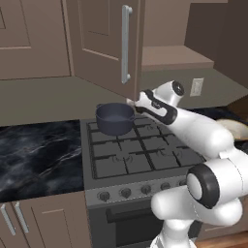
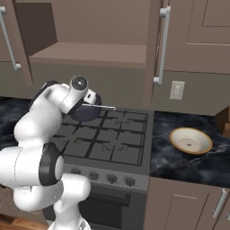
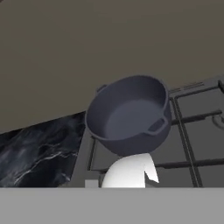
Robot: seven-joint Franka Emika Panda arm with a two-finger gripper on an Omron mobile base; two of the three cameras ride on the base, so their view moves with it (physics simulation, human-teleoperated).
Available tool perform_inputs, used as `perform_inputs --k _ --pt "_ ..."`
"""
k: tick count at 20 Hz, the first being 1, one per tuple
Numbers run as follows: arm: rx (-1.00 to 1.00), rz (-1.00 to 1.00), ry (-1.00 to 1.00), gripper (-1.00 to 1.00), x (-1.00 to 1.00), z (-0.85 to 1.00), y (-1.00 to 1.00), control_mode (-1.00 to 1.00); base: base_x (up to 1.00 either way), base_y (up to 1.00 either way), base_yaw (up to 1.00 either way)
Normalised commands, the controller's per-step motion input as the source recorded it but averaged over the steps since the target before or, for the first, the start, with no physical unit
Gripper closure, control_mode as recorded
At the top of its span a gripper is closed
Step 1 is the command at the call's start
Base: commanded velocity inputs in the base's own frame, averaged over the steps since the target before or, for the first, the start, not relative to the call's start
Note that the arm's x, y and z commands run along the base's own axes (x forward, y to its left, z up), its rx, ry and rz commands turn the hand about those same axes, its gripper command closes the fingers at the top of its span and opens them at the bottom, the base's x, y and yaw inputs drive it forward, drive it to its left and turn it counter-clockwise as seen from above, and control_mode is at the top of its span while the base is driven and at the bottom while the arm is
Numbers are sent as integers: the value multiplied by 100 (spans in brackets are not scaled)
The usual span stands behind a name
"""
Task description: Open the cabinet and move the ladle to the pot. Then close the cabinet.
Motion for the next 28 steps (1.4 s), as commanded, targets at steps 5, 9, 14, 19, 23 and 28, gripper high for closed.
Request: perform_inputs --k 5,9,14,19,23,28 --pt "0 3 0 100 70 -18 9 -100 0 0 0" --pt "0 3 0 100 67 -23 13 -100 0 0 0" --pt "0 3 0 100 62 -28 18 -100 0 0 0" --pt "0 3 1 100 64 -35 22 -100 0 0 0" --pt "0 7 1 100 64 -33 19 -100 0 0 0" --pt "0 8 0 100 55 -20 9 -100 0 0 0"
